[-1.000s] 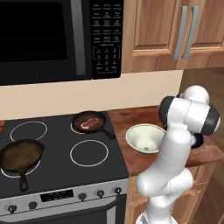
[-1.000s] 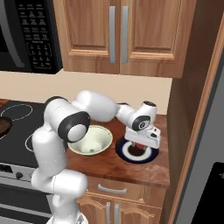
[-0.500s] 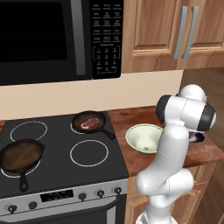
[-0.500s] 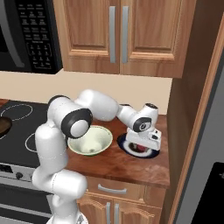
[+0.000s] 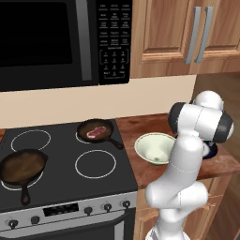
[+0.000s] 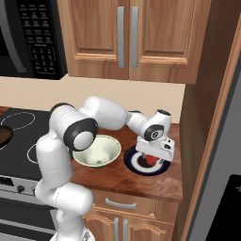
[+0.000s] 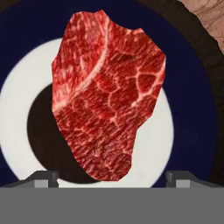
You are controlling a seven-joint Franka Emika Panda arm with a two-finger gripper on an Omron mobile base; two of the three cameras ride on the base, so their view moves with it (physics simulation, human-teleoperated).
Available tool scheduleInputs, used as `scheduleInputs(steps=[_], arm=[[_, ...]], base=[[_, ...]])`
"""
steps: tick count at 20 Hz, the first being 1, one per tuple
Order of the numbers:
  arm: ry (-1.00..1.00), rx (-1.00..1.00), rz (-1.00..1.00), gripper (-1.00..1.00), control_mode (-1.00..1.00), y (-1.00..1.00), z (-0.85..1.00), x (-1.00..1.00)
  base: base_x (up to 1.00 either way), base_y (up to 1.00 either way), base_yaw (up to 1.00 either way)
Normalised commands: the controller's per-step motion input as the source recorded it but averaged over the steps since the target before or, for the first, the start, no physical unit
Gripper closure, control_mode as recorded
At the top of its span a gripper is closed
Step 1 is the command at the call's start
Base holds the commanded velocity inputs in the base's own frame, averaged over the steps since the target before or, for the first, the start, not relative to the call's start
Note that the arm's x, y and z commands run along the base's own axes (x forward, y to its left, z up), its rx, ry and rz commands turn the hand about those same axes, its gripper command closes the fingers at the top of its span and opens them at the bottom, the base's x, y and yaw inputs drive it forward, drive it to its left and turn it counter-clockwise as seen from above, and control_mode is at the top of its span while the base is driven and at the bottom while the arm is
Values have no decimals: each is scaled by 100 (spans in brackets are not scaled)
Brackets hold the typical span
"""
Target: Place one of the steaks on the plate and the other in the bowl. Then place the bowl in the fridge.
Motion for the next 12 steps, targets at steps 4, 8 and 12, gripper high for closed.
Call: scheduleInputs(steps=[4,8,12], arm=[[-5,-7,-4,-100,-100,16,68,-62],[-8,-5,-6,-100,-100,48,61,-91],[-5,-9,-8,-100,-100,76,46,-100]], base=[[0,0,0],[0,0,0],[0,0,0]])
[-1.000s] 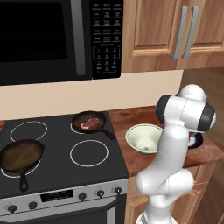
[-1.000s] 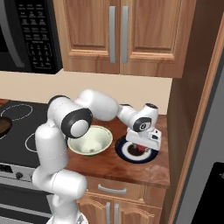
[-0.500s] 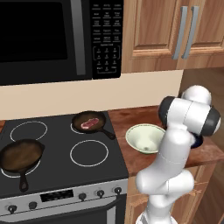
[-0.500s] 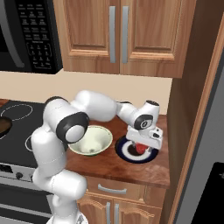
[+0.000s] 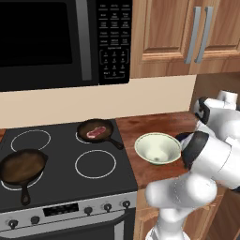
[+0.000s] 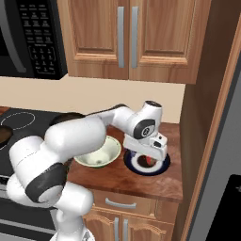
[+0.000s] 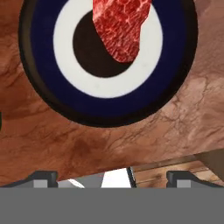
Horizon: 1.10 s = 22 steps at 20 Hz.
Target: Place one of the steaks on the plate and the other in the bowl. Then place the bowl in the fridge.
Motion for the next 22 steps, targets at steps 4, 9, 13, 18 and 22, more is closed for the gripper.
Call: scheduleInputs(steps=[4,9,13,18,22], arm=[[-5,-13,-8,-100,-100,92,52,-100],[-13,-7,-9,-100,-100,92,41,-89],[-7,-6,-8,-100,-100,86,27,-49],[1,-3,-3,-100,-100,40,16,-6],[0,0,0,-100,-100,0,0,0]], base=[[0,0,0],[0,0,0],[0,0,0],[0,0,0],[0,0,0]])
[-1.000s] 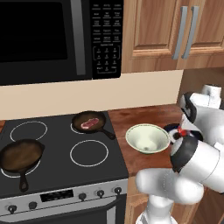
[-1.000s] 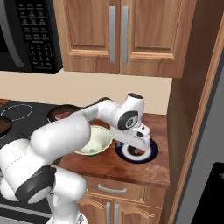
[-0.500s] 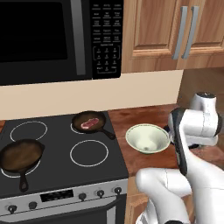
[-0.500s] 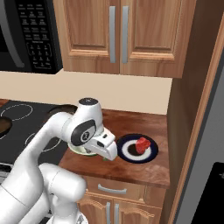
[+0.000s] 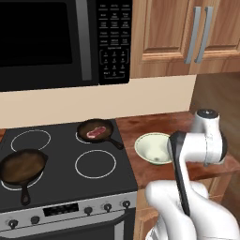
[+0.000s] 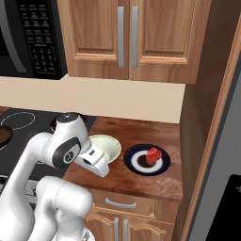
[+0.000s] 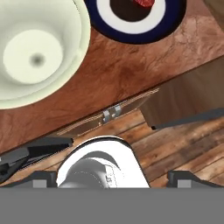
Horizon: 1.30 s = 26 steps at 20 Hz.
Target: Place one of the steaks on the plate and the other in the bowl. Then place the bowl in the fridge.
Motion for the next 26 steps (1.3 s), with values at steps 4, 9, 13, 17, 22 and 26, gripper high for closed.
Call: scheduleInputs(steps=[4,9,13,17,22,26], arm=[[-2,-1,-4,-100,-100,70,0,0],[-12,-11,-17,-100,-100,99,5,2],[-6,-17,-18,-100,-100,95,1,19],[-3,-11,-6,-100,-100,95,6,32],[-4,-4,-6,-100,-100,95,3,45],[0,-2,0,-100,-100,64,24,64]], base=[[0,0,0],[0,0,0],[0,0,0],[0,0,0],[0,0,0],[0,0,0]])
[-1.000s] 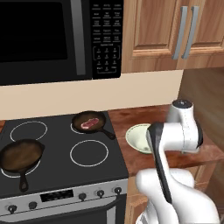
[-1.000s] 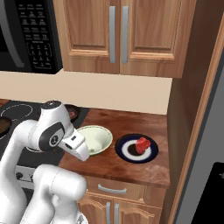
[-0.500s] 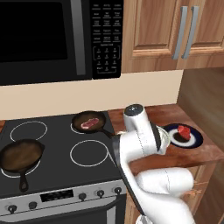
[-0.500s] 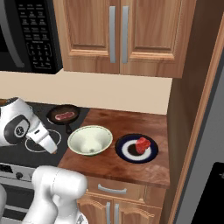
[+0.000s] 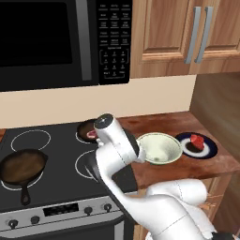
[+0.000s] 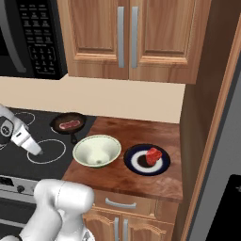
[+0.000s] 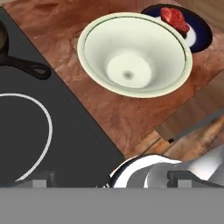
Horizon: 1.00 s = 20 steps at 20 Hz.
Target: Place one of the steaks on the plate and the other in the bowl. Then place the bowl in the fridge.
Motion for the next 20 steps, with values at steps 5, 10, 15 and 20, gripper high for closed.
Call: scheduleInputs(steps=[5,10,15,20], arm=[[0,-3,6,-100,-100,7,16,69],[-1,0,2,-100,-100,37,-9,70],[-1,2,2,-100,-100,31,-19,72],[-1,15,9,-100,-100,0,-35,71]], base=[[0,0,0],[0,0,0],[0,0,0],[0,0,0]])
